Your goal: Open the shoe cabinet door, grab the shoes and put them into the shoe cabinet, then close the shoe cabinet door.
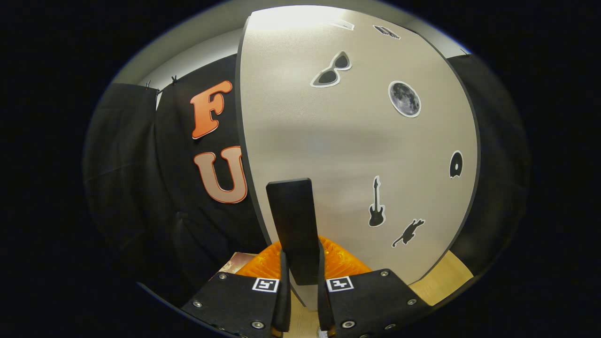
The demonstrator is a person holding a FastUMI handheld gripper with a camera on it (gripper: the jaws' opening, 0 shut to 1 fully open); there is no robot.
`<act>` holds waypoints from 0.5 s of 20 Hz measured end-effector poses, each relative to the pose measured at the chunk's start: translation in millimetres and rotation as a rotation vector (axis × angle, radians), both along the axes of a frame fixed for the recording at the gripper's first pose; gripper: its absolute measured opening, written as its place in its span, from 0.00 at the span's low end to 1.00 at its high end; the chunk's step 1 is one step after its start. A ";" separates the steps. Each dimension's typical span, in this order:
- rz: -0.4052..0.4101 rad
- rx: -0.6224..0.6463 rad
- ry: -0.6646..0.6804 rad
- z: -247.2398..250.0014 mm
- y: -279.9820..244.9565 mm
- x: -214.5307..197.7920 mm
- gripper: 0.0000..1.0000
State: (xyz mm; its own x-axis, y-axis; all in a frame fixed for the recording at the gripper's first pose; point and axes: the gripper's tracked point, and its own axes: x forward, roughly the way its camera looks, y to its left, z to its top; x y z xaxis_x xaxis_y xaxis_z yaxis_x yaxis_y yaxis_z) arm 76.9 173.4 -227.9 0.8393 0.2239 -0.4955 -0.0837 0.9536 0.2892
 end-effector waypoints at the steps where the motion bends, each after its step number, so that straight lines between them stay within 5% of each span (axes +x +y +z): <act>1: 0.013 0.004 -0.010 1.7 -1.5 -4.3 0.23; 10: 0.108 0.021 -0.039 15.3 -28.4 -45.8 0.23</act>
State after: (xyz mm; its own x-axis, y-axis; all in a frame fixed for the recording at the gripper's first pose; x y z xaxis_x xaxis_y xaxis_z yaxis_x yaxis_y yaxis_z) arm 31.1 145.0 -212.6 0.8281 0.3245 -0.4572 -0.1977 0.9321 0.3035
